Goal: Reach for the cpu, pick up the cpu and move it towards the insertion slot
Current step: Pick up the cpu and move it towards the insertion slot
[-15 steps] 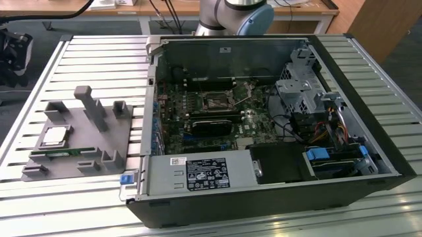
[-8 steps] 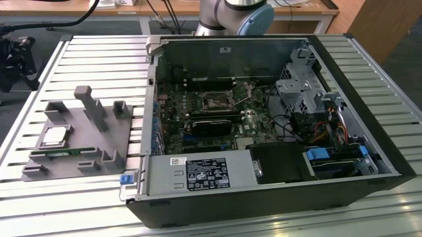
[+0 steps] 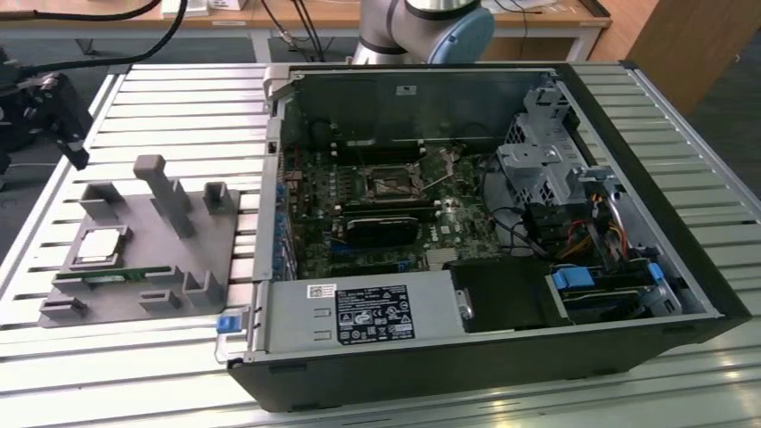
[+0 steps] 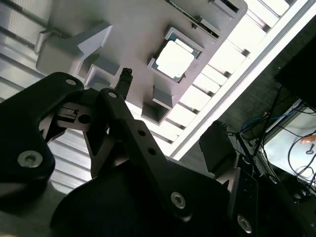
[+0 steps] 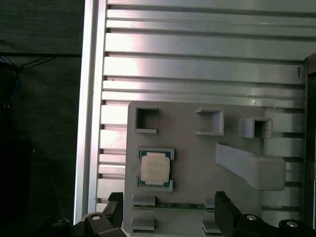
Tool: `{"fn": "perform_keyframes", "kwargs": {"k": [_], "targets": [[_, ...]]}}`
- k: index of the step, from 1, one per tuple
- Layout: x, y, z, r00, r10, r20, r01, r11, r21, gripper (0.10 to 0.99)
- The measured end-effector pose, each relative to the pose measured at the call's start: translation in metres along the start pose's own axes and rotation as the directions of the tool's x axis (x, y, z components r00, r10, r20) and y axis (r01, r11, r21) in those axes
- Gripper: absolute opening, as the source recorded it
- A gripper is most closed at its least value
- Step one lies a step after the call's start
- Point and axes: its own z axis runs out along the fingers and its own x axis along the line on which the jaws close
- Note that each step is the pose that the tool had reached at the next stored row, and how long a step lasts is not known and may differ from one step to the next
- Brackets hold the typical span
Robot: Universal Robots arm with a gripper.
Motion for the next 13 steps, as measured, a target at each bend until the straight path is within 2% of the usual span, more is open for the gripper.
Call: {"fn": "perform_keyframes", "kwargs": {"k": [13], "targets": [[-0.0001, -0.0036, 0.0235, 1.0000, -0.001, -0.0026, 0.001, 1.0000, 0.000, 0.824]]}}
